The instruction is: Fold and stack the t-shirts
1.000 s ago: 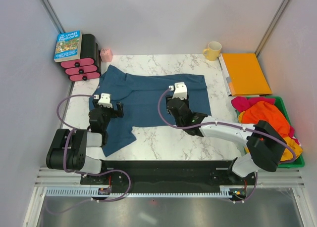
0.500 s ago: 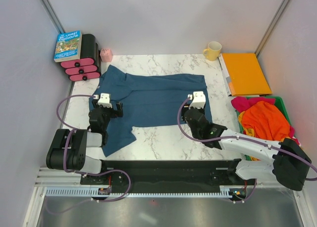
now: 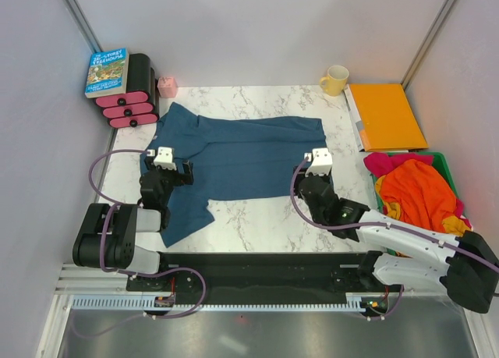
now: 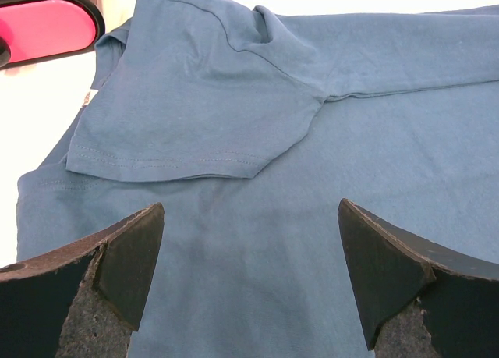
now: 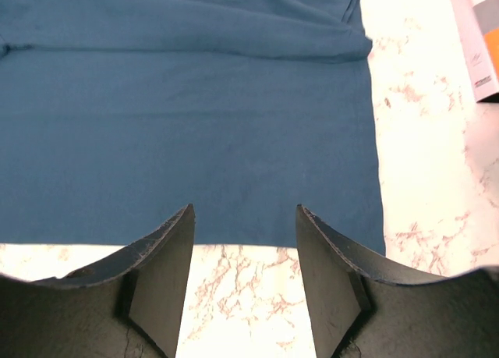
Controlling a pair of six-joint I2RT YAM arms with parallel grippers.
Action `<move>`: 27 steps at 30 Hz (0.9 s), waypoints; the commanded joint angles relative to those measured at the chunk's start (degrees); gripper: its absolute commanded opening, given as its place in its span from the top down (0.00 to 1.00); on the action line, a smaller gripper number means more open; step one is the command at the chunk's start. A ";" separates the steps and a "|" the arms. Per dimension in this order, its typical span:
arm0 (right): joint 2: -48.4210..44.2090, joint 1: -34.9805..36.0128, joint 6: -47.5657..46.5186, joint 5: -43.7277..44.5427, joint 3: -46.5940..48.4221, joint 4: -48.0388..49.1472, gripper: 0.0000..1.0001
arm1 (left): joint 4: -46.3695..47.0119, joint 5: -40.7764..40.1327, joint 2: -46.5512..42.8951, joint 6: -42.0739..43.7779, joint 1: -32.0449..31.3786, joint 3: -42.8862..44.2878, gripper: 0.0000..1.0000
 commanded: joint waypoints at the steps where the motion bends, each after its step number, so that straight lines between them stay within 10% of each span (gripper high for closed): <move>1: 1.67 0.22 2.13 -2.28 -2.50 2.71 0.39 | 2.71 -0.97 0.12 -0.86 0.13 0.47 0.00; 7: 4.93 0.22 2.04 -0.61 -0.75 2.01 0.38 | 2.80 -11.70 -1.98 2.20 -4.50 -0.40 0.00; 9: 5.45 0.22 1.78 -0.79 -0.75 2.79 0.38 | -13.62 -28.32 -11.54 1.19 -14.43 4.38 0.00; 12: 5.98 0.22 1.43 -0.35 0.39 2.54 0.39 | -57.74 -29.62 -15.18 -13.36 -16.91 23.75 0.00; 15: 4.67 0.31 1.43 -0.08 0.22 2.18 0.38 | -75.12 -37.85 -13.94 -16.23 -25.15 32.18 0.00; 17: 3.96 0.22 1.25 -0.26 -0.13 2.10 0.38 | -76.13 -43.52 -16.13 -17.90 -31.47 32.47 0.00; 21: 2.91 0.23 1.08 0.35 -0.57 1.83 0.39 | -77.34 -39.64 -26.05 -51.09 -31.34 24.50 0.00; 24: 2.73 0.31 1.25 0.62 -0.39 1.04 0.39 | -71.23 -20.71 -33.71 -41.87 -32.38 20.71 0.00; 27: 3.78 0.31 1.87 0.36 -1.27 2.09 0.38 | -80.59 -28.89 -38.80 -54.93 -38.17 18.07 0.12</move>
